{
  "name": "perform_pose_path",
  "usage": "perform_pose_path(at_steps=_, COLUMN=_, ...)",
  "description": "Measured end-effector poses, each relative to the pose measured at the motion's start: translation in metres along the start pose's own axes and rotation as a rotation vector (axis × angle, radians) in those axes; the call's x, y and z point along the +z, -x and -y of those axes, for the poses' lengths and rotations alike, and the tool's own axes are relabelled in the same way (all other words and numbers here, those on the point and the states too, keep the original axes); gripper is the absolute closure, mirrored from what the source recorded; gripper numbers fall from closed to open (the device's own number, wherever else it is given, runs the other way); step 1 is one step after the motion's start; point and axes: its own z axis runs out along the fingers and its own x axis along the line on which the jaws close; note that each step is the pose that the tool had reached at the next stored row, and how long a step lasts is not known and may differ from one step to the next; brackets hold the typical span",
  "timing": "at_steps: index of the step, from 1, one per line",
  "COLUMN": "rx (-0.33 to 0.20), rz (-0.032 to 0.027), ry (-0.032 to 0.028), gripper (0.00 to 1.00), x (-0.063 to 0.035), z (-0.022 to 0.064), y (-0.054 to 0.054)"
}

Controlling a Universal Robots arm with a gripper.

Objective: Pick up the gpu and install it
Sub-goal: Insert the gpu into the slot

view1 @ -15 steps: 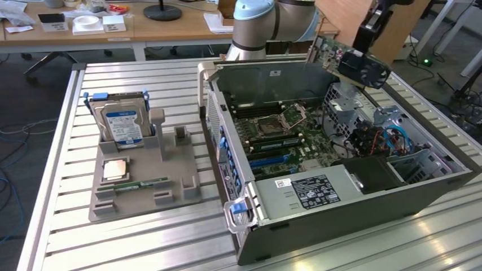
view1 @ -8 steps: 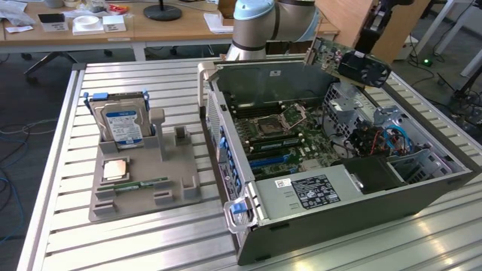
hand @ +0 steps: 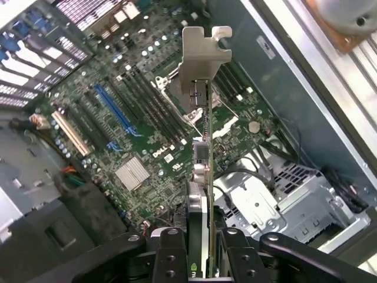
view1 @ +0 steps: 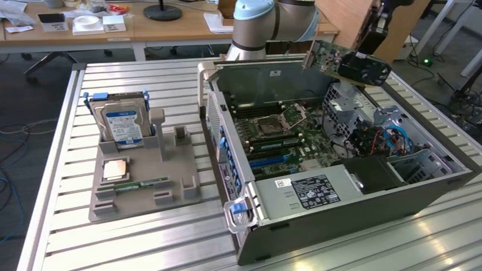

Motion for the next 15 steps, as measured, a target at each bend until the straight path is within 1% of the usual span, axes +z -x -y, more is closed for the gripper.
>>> perform_pose_path(at_steps=15, rx=-0.274, rz=-0.0072, ry=-0.0002, gripper=0.73, x=0.0015, z=0.0, y=0.0)
